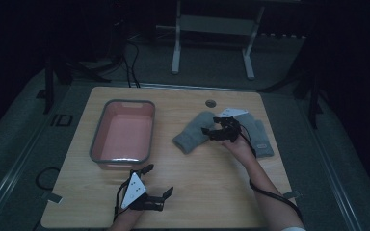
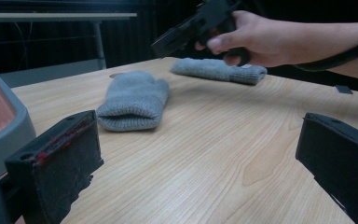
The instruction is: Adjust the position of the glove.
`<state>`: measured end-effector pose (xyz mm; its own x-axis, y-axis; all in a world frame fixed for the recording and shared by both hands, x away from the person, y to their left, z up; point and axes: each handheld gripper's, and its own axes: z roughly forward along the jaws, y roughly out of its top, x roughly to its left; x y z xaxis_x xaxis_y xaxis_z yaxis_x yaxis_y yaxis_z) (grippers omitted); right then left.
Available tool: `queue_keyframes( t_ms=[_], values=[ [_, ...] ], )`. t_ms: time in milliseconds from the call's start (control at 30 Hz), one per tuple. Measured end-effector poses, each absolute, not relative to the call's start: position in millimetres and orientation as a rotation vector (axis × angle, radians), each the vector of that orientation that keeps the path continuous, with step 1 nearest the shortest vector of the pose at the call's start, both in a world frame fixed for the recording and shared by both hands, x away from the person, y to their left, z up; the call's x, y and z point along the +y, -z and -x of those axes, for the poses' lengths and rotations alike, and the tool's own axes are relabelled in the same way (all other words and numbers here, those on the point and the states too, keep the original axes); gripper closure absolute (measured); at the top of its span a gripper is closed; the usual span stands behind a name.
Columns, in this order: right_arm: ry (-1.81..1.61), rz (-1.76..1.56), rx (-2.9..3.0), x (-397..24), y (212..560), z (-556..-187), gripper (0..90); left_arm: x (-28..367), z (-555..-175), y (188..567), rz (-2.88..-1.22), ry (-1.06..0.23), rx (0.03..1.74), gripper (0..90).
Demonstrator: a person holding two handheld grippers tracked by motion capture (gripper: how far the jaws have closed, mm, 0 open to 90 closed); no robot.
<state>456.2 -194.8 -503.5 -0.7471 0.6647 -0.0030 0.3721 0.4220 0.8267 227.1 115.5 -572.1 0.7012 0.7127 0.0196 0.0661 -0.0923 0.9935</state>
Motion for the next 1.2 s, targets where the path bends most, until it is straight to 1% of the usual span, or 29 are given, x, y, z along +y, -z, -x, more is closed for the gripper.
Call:
queue_keyframes(
  t_ms=[100,133,333,367,467,500,533,567,600,667,733,767,800,933,1200],
  values=[
    [-1.222,-0.901,2.383,-185,513,-469,24.1,116,-228,572,-1.588,-0.603,0.656,0.3],
    [-1.224,-0.911,2.388,-183,516,-472,25.8,116,-228,572,-1.587,-0.602,0.655,0.3],
    [-1.217,-0.946,2.398,-173,528,-487,26.9,116,-228,572,-1.589,-0.601,0.655,0.3],
    [-1.207,-0.932,2.404,-170,530,-489,28.9,116,-228,572,-1.589,-0.601,0.654,0.3],
    [-1.14,-0.903,2.431,-163,539,-495,30.7,116,-228,572,-1.59,-0.6,0.653,0.3],
    [-1.053,-0.88,2.457,-160,547,-497,34.1,116,-228,572,-1.589,-0.599,0.654,0.3],
    [-1.073,-0.896,2.452,-160,550,-497,38.5,116,-228,572,-1.588,-0.598,0.654,0.3],
    [-1.073,-0.896,2.452,-160,550,-497,38.5,116,-228,572,-1.588,-0.597,0.655,0.3],
    [-1.077,-0.937,2.45,-161,551,-499,49.2,116,-228,572,-1.588,-0.598,0.654,0.3],
    [-1.064,-0.953,2.437,-161,551,-499,60.0,116,-228,572,-1.589,-0.599,0.654,0.3],
    [-1.064,-0.948,2.446,-160,551,-498,72.8,116,-228,572,-1.589,-0.6,0.654,0.3],
    [-1.055,-0.956,2.45,-159,549,-497,77.2,116,-228,572,-1.589,-0.6,0.654,0.3],
    [-1.056,-0.955,2.454,-159,548,-497,79.7,116,-228,572,-1.589,-0.6,0.653,0.3],
    [-1.1,-0.915,2.51,-160,541,-494,83.4,116,-228,572,-1.588,-0.597,0.655,0.3],
    [-1.183,-0.78,2.611,-169,527,-478,84.4,116,-228,572,-1.588,-0.597,0.66,0.3]
  ],
)
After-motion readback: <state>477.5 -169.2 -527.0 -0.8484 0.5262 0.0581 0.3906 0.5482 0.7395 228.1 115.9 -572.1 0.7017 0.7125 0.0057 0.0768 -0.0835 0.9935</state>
